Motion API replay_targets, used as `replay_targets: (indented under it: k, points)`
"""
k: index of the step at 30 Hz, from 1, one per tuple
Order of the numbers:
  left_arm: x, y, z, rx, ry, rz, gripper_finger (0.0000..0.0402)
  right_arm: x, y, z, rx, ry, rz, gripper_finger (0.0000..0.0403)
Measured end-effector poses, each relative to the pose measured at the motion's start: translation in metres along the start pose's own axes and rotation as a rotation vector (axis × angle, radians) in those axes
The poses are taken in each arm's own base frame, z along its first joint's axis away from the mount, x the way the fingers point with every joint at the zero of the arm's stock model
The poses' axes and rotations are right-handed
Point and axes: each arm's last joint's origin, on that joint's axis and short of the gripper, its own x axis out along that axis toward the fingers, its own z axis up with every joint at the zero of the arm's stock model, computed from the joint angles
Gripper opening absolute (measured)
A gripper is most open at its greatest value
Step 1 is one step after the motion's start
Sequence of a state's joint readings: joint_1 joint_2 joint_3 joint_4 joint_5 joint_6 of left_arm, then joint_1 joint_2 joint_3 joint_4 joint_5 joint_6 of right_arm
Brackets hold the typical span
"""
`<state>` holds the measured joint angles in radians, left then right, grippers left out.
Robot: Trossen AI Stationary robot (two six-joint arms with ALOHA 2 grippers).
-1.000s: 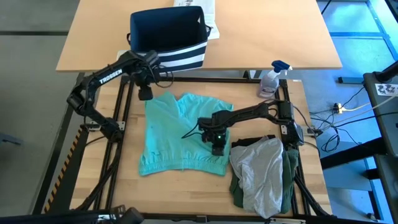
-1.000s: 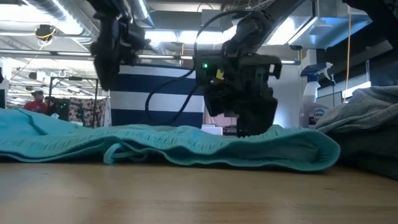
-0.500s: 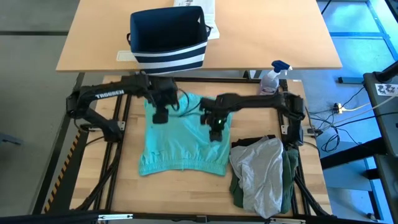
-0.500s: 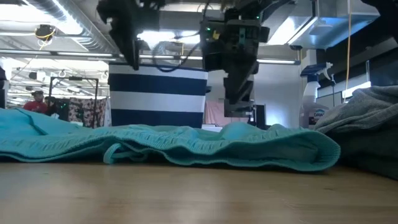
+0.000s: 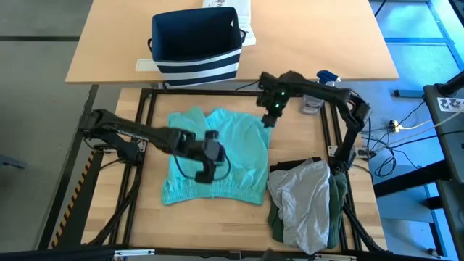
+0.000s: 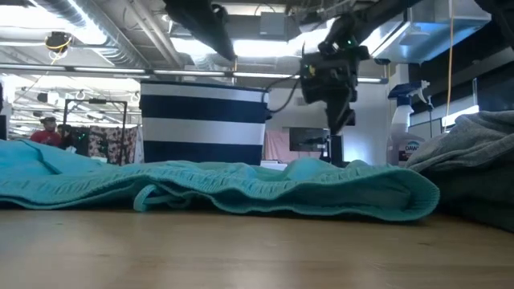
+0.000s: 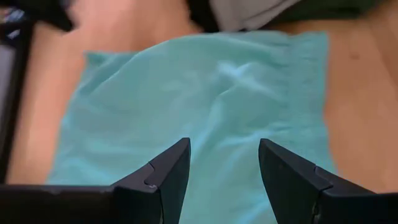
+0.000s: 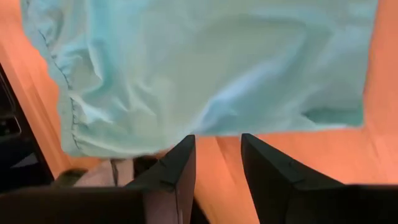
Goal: Fold Laundry from Bin
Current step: Fold the blue shorts
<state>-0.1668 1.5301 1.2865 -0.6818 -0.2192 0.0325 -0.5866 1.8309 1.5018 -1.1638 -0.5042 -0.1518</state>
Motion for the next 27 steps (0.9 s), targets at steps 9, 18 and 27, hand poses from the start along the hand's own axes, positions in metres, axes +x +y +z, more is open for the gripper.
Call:
replay_targets:
  k: [9,18,27]
  points:
    - [0.078,-0.076,0.004,0.152,-0.026,-0.121,0.0184,-0.005,-0.017,-0.011,-0.024,0.005,0.009,0.0129]
    - [0.116,-0.103,0.003,0.177,-0.053,-0.149,0.0184,-0.005,-0.017,-0.011,-0.066,0.004,0.008,0.0129]
    - [0.141,-0.113,-0.021,0.196,0.122,-0.231,0.0184,-0.005,-0.017,-0.011,-0.071,0.006,0.009,0.0129]
